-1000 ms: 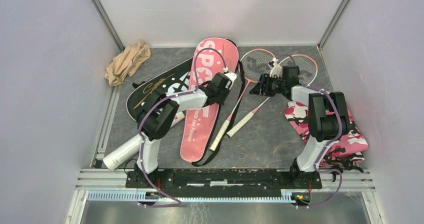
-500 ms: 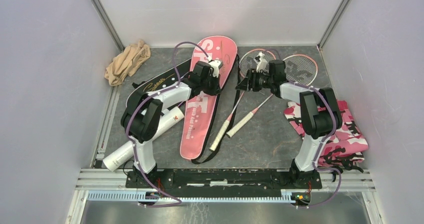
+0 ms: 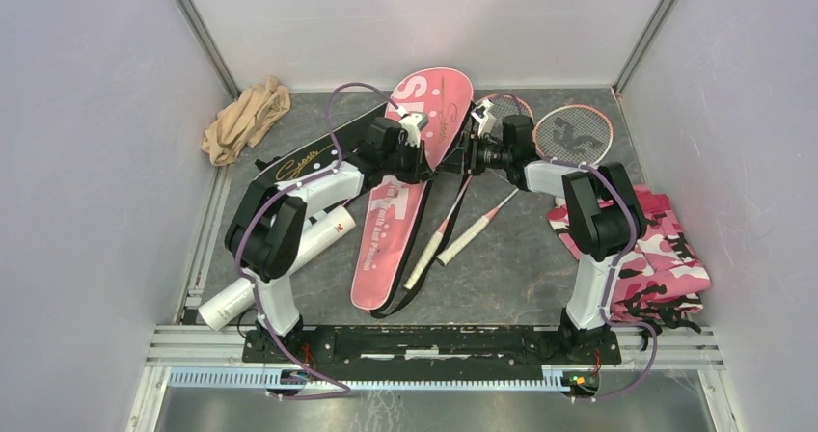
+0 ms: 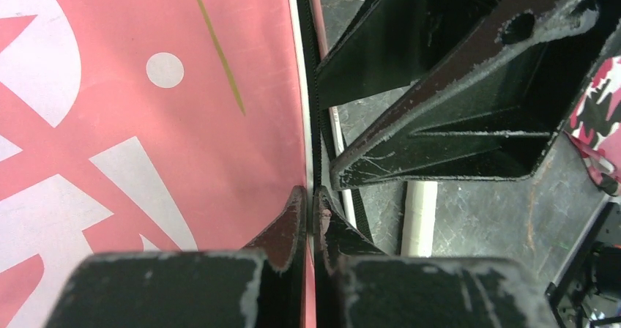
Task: Pack up the badminton gear
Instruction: Open the racket bag at the center of the board.
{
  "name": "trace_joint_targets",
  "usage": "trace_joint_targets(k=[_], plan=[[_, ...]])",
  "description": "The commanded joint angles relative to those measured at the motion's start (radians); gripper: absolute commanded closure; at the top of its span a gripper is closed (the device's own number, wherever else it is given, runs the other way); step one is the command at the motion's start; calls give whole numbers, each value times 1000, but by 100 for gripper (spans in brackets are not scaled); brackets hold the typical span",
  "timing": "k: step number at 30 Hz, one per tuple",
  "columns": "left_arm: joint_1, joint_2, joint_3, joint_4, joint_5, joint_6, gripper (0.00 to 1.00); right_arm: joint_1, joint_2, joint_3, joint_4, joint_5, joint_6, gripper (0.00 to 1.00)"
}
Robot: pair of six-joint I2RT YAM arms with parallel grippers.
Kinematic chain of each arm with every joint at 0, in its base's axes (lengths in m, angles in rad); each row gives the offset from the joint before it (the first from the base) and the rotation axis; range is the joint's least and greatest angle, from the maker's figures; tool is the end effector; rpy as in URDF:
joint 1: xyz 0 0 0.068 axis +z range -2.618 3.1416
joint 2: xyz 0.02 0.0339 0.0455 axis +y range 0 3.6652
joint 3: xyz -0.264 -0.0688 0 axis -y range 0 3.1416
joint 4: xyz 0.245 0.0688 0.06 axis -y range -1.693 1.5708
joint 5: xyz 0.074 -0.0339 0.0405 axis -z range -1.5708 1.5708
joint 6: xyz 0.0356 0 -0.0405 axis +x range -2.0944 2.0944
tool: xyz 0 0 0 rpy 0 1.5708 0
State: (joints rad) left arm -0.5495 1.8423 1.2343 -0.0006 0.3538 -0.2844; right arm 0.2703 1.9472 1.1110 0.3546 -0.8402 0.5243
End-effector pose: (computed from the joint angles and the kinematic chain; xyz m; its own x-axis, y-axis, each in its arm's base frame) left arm 0.3468 -0.2269 0.2157 -0.6734 0.1038 -0.7319 0.5661 0.7091 -0.4203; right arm 0.3904 0.1357 0.1721 -0.7941 0.1266 -0.5945 -0.4814 0.4660 0.7423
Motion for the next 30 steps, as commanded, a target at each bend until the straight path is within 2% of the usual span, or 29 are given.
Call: trace_joint_targets(k=[1,5,7,11,13,19,25,27,30], plan=[[2,-61,-15,84,78,-77,98,4,12,30,69,-20,17,41],[3,-67,-33,109,114,-97,98,5,35,38,68,-19,15,50],[6,-71,-42,120,125,-106,98,6,44,41,69,-18,14,62],[16,-80,-53,136,140,-121,98,4,51,43,50,0,-2,90],[21,-82,-54,137,146,-121,98,4,49,45,43,8,-5,100],[33,-82,-59,142,150,-121,98,2,43,46,39,3,-10,100],[56,-90,-65,146,146,-121,98,-18,38,61,-17,-34,-91,99],[59,-95,-68,150,154,-120,98,-26,36,64,-50,-40,-124,91],[60,-98,-70,161,172,-121,98,-34,27,55,-52,-55,-128,73]])
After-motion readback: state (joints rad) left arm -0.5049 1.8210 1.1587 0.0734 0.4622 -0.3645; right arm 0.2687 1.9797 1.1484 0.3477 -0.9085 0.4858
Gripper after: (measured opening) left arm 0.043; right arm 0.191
